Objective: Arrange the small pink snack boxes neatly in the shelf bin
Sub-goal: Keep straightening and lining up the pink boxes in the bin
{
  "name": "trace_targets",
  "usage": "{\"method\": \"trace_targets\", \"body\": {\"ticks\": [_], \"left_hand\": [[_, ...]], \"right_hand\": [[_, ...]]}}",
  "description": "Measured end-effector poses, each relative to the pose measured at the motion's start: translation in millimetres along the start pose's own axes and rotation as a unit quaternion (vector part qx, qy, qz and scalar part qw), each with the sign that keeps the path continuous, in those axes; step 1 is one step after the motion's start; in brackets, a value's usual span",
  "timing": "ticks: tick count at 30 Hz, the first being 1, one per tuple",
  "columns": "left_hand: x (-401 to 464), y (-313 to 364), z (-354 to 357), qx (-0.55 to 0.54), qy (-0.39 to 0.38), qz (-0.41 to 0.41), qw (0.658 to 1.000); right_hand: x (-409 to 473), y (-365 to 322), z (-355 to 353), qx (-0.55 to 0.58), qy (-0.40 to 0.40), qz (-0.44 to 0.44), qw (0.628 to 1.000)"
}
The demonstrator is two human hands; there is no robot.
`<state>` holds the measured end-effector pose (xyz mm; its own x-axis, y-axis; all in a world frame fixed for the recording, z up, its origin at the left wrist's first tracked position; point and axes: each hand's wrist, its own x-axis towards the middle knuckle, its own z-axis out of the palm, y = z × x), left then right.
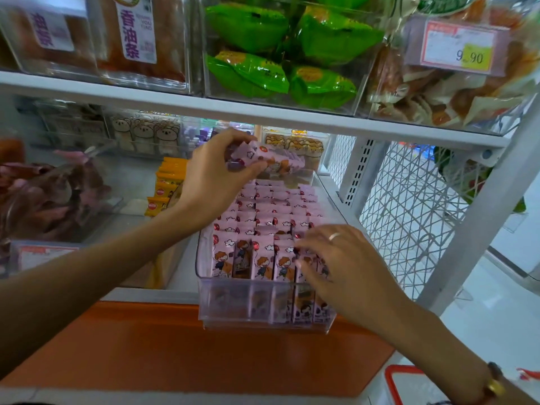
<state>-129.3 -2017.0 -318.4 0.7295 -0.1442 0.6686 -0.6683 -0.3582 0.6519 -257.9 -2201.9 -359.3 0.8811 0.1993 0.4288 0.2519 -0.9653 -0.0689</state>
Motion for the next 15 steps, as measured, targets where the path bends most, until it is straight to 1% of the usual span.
{"method": "trace_targets", "body": {"ticks": [2,4,7,11,13,15], "left_hand": [[17.6,-4.1,13.0,0.07,-0.025,0.007,0.997],[33.6,-7.3,28.4,0.134,-0.056,0.02,0.989],[52.5,-10.6,48.7,0.195,-0.114,0.055,0.973],[68.7,-15.5,65.3,0.299,-0.185,0.108,0.93],[72.9,-17.5,70.2,0.311,-0.206,0.118,0.92],[76.2,-20.3,72.9,0.303,-0.216,0.117,0.921]], "right_hand": [[0.5,-0.4,0.5,-0.03,-0.025,-0.016,0.999],[2.2,1.6,0.2,-0.02,-0.024,-0.013,0.999],[2.9,3.5,1.1,-0.015,-0.022,-0.016,1.0],[2.2,4.5,1.6,-0.001,-0.036,-0.004,0.999],[1.6,6.2,3.4,-0.004,-0.036,0.001,0.999],[0.2,5.6,3.1,-0.025,-0.016,0.001,1.0]]}}
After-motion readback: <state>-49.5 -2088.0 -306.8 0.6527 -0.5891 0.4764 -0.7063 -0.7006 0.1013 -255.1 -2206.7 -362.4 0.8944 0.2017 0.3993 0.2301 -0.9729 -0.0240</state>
